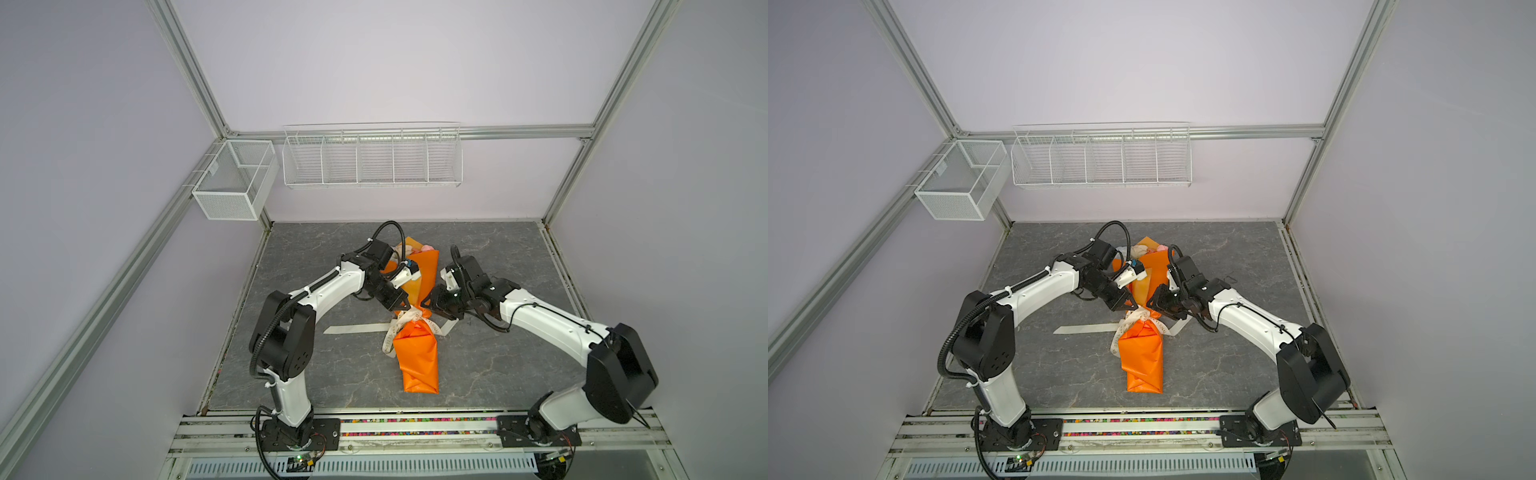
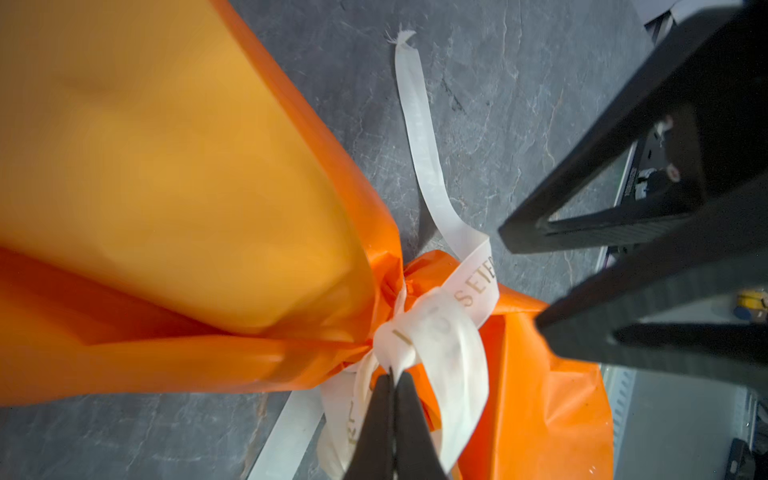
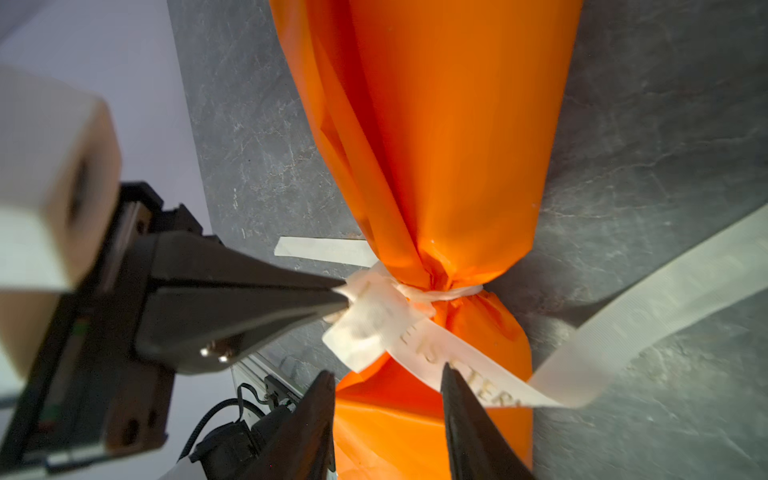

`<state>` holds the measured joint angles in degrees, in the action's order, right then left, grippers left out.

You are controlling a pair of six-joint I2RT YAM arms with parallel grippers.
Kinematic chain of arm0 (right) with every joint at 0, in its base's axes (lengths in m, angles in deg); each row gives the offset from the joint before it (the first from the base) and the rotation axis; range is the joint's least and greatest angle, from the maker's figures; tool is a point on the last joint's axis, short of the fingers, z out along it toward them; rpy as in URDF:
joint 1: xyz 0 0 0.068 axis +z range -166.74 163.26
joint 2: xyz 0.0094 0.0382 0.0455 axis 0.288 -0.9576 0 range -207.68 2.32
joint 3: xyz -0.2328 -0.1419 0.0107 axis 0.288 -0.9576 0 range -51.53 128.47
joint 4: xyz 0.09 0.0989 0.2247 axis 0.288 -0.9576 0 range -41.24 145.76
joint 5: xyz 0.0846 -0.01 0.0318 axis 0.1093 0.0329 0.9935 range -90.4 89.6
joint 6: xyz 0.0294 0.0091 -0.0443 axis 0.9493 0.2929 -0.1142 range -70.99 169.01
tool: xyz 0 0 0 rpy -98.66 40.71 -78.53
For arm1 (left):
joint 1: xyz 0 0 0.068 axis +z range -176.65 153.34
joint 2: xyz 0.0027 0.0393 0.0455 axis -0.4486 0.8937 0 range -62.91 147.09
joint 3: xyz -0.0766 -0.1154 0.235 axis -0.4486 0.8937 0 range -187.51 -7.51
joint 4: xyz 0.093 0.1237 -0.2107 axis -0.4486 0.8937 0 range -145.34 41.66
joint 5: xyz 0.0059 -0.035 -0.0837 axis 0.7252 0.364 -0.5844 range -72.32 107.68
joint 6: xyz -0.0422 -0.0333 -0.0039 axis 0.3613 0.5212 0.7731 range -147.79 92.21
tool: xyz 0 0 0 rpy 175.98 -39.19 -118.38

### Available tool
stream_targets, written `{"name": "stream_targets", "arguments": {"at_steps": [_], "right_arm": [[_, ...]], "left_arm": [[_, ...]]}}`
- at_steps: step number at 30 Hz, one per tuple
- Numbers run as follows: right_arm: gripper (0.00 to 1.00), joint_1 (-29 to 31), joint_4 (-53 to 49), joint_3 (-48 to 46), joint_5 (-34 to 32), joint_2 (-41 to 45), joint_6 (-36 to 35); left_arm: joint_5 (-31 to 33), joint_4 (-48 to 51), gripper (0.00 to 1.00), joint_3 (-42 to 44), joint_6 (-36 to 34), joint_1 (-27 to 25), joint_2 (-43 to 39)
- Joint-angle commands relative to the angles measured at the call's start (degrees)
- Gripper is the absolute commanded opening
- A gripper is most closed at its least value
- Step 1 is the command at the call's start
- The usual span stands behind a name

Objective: Tie the bouquet of fake flowers

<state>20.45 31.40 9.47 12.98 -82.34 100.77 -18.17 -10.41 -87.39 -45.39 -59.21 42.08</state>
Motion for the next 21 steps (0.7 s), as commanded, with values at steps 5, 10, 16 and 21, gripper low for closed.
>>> {"name": "stream_targets", "arguments": {"at_steps": [5,10,16,21], "right_arm": [[0.33,10.0,4.5,-5.8,-7.3,11.3,-3.0],[0.17,20.3,7.2,-2.8,-7.7,5.8,-7.2],[0.16,27.3,-0.8,8.3,-12.9,-5.7,-15.7],[0.16,28.5,-6.7,11.2,-14.3,-13.3,-17.7]], "left_arm": [[-4.2,0.5,0.00,-1.9,2.1,0.6,2.7],[-4.9,0.3,0.00,-1.5,2.0,0.6,2.5],[-4.5,-0.9,0.00,-0.8,3.4,0.6,2.1],[-4.2,-5.2,0.00,2.5,7.1,0.6,0.1]]}}
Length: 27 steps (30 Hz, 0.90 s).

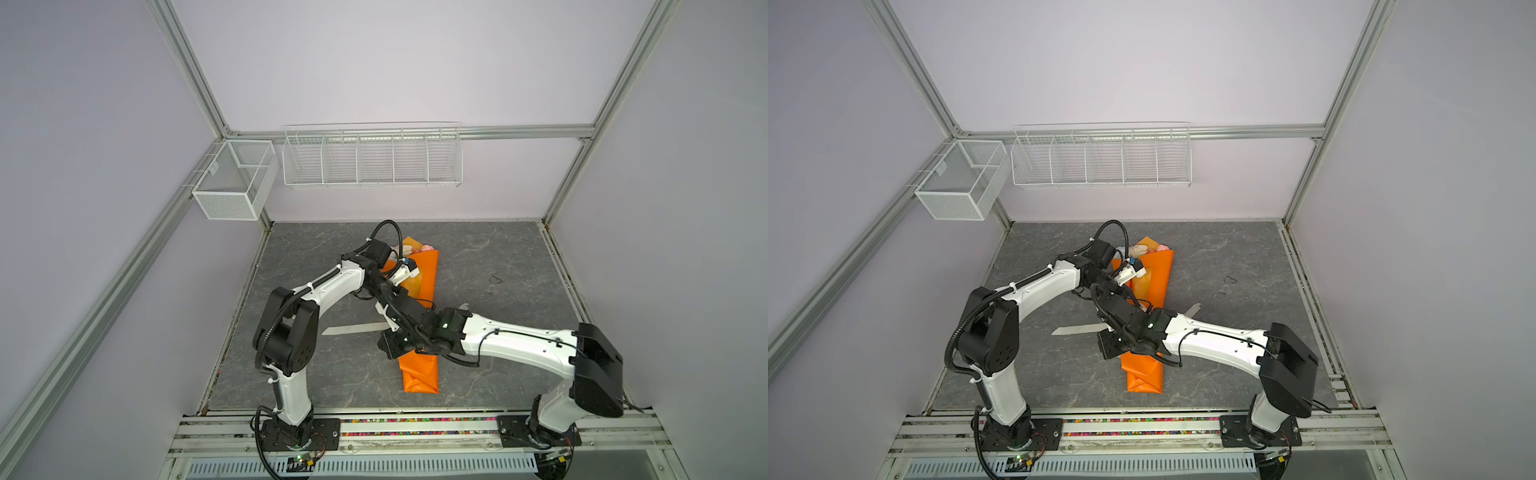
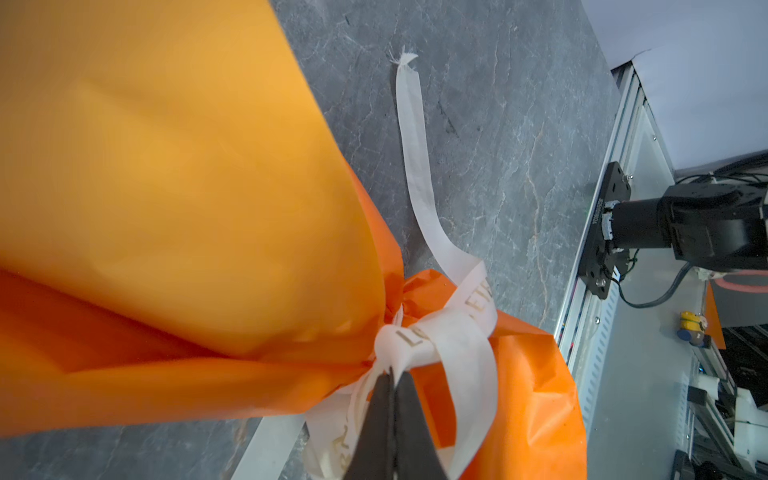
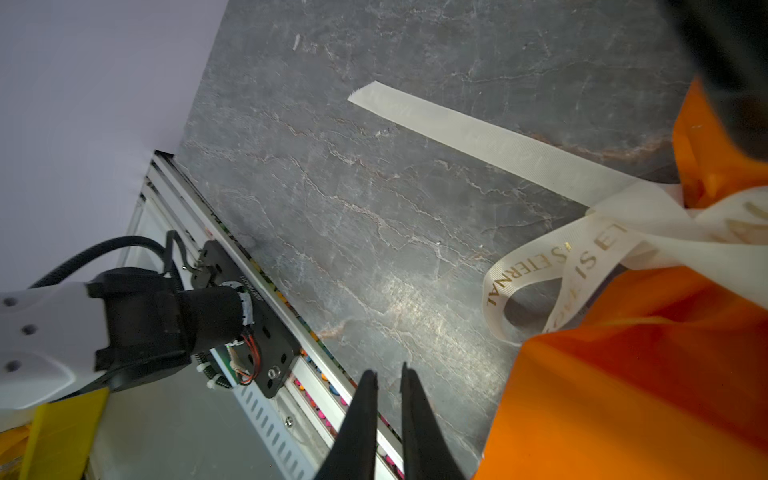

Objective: Tie the bouquet of fake flowers

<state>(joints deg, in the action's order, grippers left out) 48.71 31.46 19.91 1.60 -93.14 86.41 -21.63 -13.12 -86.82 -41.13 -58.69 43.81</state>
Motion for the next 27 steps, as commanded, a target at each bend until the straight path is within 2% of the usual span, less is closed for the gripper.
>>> {"name": "stream_targets", "arguments": {"at_steps": [1,5,14,18,24,27], "right_arm": [[0.16,0.2,-8.4,1.0,-3.9,-3.2,-3.2],[0.14,-0.8,-13.4,0.1,-8.1,-4.1,-4.3],[0.13,-6.6,-17.0,-8.7,-11.4,2.2,-5.2],[0.13,-9.3,-20.8,-11.0,-15.6,4.0,-4.0],[0.13,-10.3,-21.2,-11.4,-18.0,7.8,-2.0],[0.16,-9.9,-15.6,-11.2,-12.5,9.3,-2.5]], "left_arm": [[-0.6,-3.4,0.00,2.6,3.7,0.0,-2.0],[-1.5,-6.6,0.00,4.2,6.3,-0.2,-2.9],[-1.0,-9.2,0.00,3.2,9.1,-2.7,-0.8],[0.2,-12.1,0.00,2.9,11.7,-4.0,0.0],[1.3,-16.7,0.00,3.1,15.8,-4.3,1.0],[1.8,-16.6,0.00,2.8,15.7,-4.3,0.8]]}}
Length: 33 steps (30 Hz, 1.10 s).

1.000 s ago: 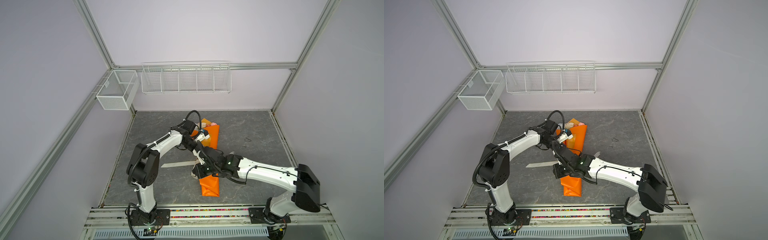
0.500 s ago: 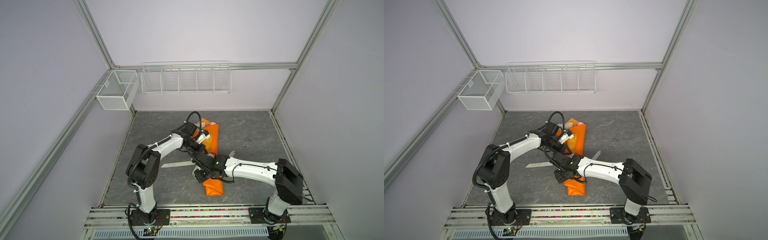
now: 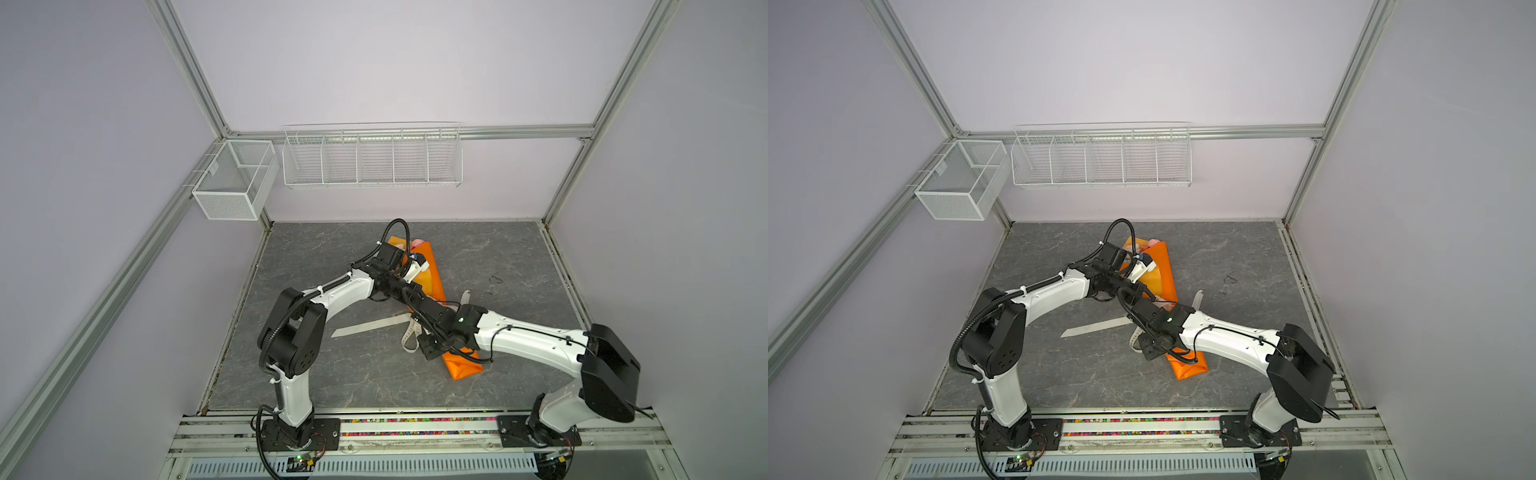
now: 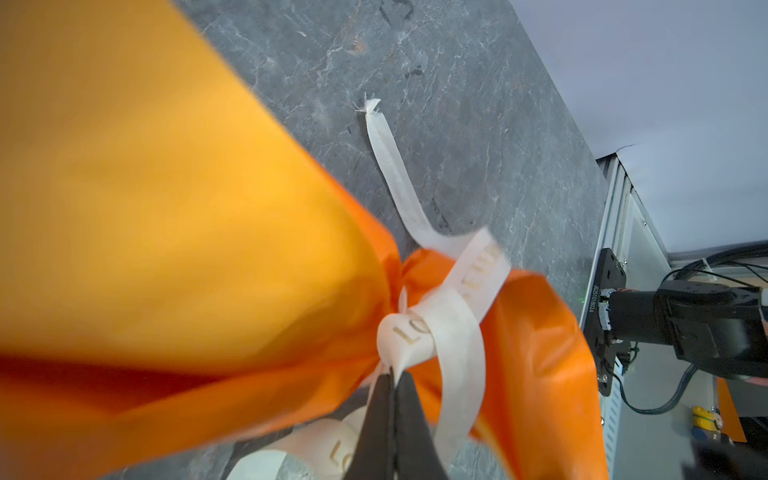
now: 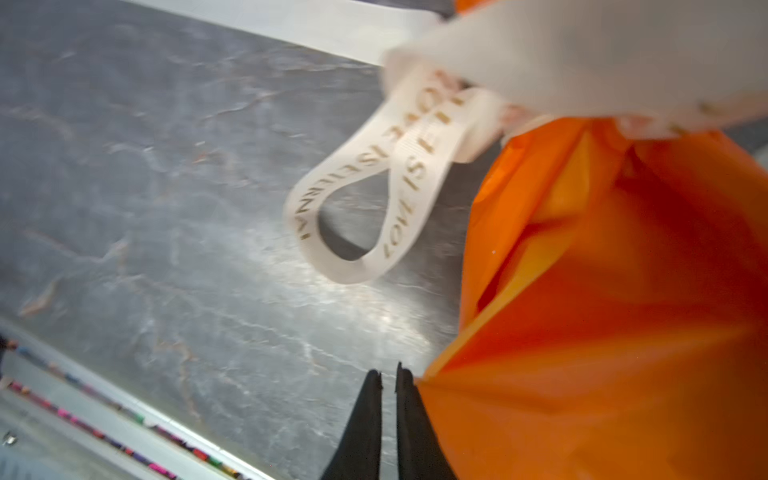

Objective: Tie the bouquet of fake flowers

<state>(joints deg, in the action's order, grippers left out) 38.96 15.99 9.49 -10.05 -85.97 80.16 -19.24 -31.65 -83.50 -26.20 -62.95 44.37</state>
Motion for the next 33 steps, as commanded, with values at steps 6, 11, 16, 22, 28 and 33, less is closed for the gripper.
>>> {"name": "stream_targets", "arguments": {"at_steps": [6,11,16,22,28,33], "right_arm": [[0.21,5.3,1.2,4.0,-4.3,-2.5,5.6],[0.23,6.2,6.8,-1.5,-10.7,-1.7,12.8],[0.29,6.7,12.4,-3.5,-10.2,-3.3,10.3],[0.36,6.3,13.2,-2.3,-11.1,-7.3,2.4],[0.37,5.4,12.6,-1.5,-8.5,-11.8,-1.0],[0.24,5.0,13.5,-2.7,-8.1,-13.3,-1.6]], "left_arm": [[-0.7,4.1,0.00,-1.8,-0.5,0.2,1.3],[-2.0,1.8,0.00,-1.3,1.2,0.2,1.8],[-2.4,2.2,0.00,-1.5,1.3,0.2,2.0],[-2.1,2.8,0.00,-1.5,1.0,0.2,1.8],[-2.0,3.3,0.00,-1.9,0.9,0.2,1.9],[-1.7,3.2,0.00,-2.1,1.1,0.2,1.6]]}}
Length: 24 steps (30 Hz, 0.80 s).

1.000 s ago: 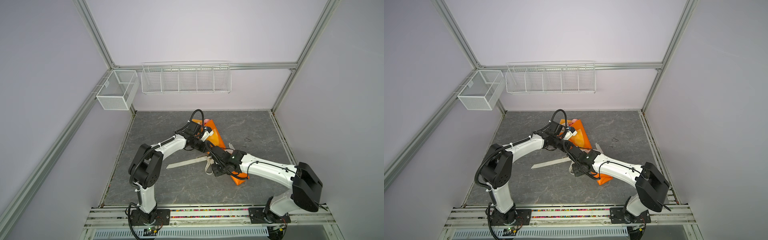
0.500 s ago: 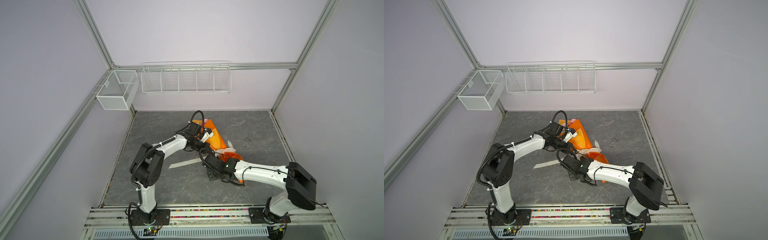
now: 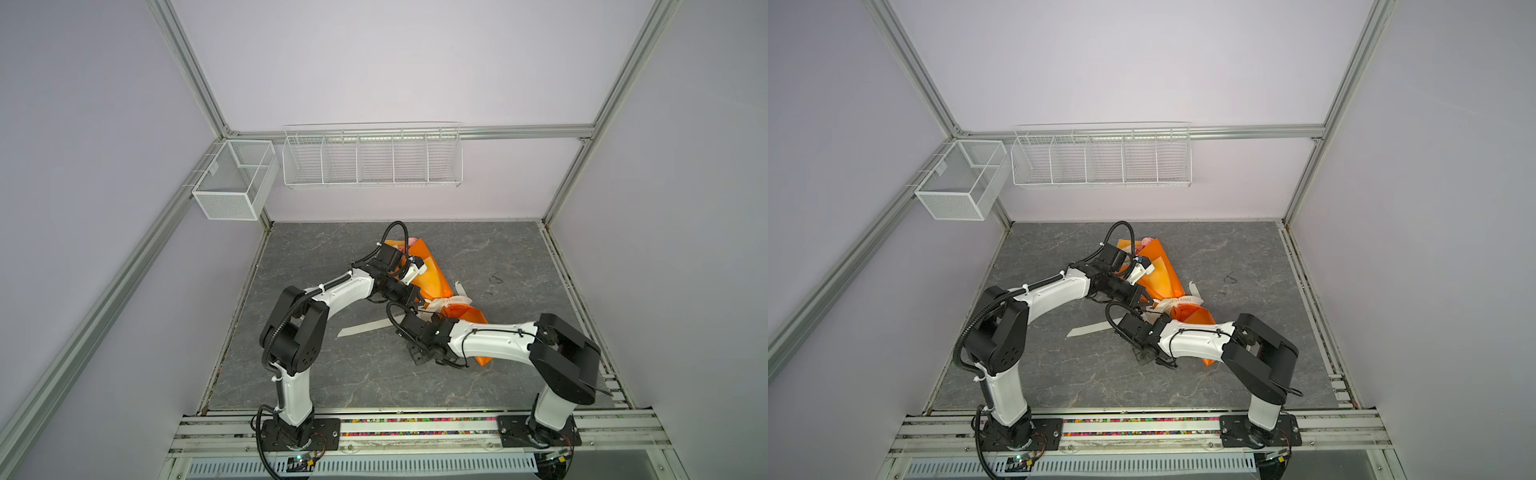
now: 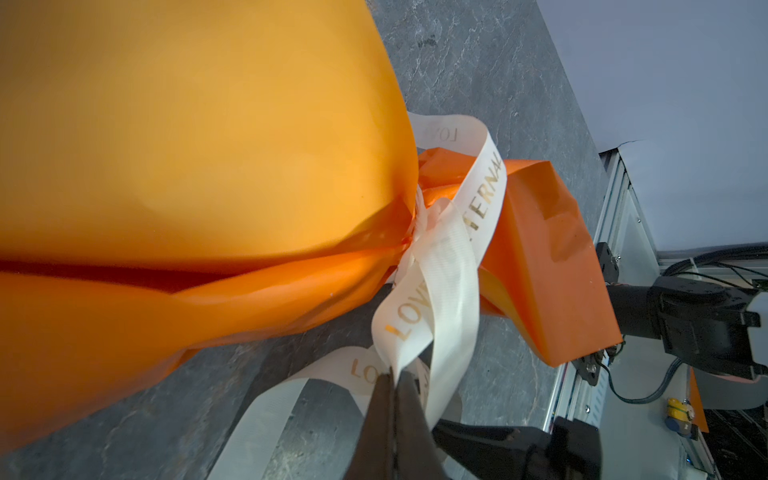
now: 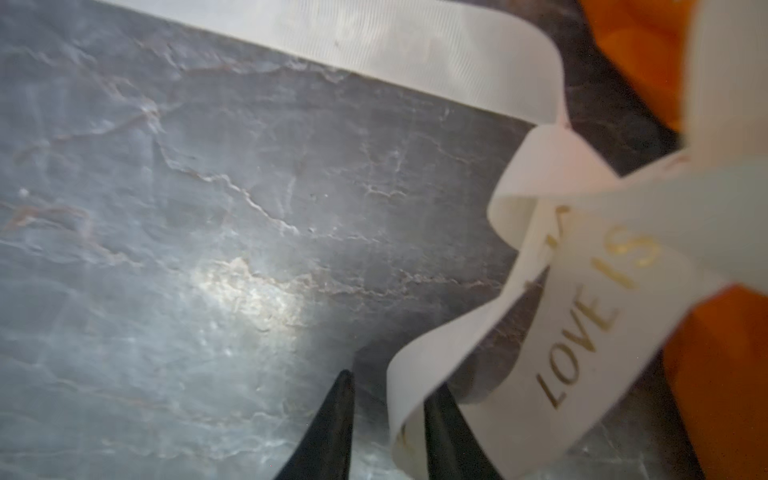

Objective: Tie the bouquet of fake flowers

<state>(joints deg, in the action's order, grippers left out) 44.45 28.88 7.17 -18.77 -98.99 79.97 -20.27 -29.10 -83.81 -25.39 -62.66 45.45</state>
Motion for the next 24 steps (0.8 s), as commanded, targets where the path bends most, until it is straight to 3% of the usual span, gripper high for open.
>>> {"name": "stream_targets", "arguments": {"at_steps": [1,5,9,14,17,24], "right_arm": [[0.20,-0.4,0.2,-0.2,0.6,0.0,-1.5],[0.07,-0.5,-1.2,0.3,0.7,4.9,-1.3],[0.06,-3.1,-1.4,-1.6,2.4,16.2,0.7],[0.06,-13.5,0.5,-6.3,15.7,27.2,2.5],[0.07,-19.1,-1.1,-6.0,23.1,29.0,1.2],[0.06,-28.5,-10.0,-3.5,20.6,28.6,-0.5]], "left_arm": [[-0.6,1.0,0.00,-1.9,0.2,-0.1,0.6],[0.0,0.9,0.00,-1.8,0.3,-0.1,0.0],[0.6,1.1,0.00,-1.5,0.5,-0.1,-0.8],[1.9,-2.4,0.00,0.4,3.1,-0.1,-2.7],[2.3,-4.3,0.00,1.2,4.7,-0.1,-3.1],[7.5,-5.2,0.00,2.0,6.4,-0.1,-4.4]]}}
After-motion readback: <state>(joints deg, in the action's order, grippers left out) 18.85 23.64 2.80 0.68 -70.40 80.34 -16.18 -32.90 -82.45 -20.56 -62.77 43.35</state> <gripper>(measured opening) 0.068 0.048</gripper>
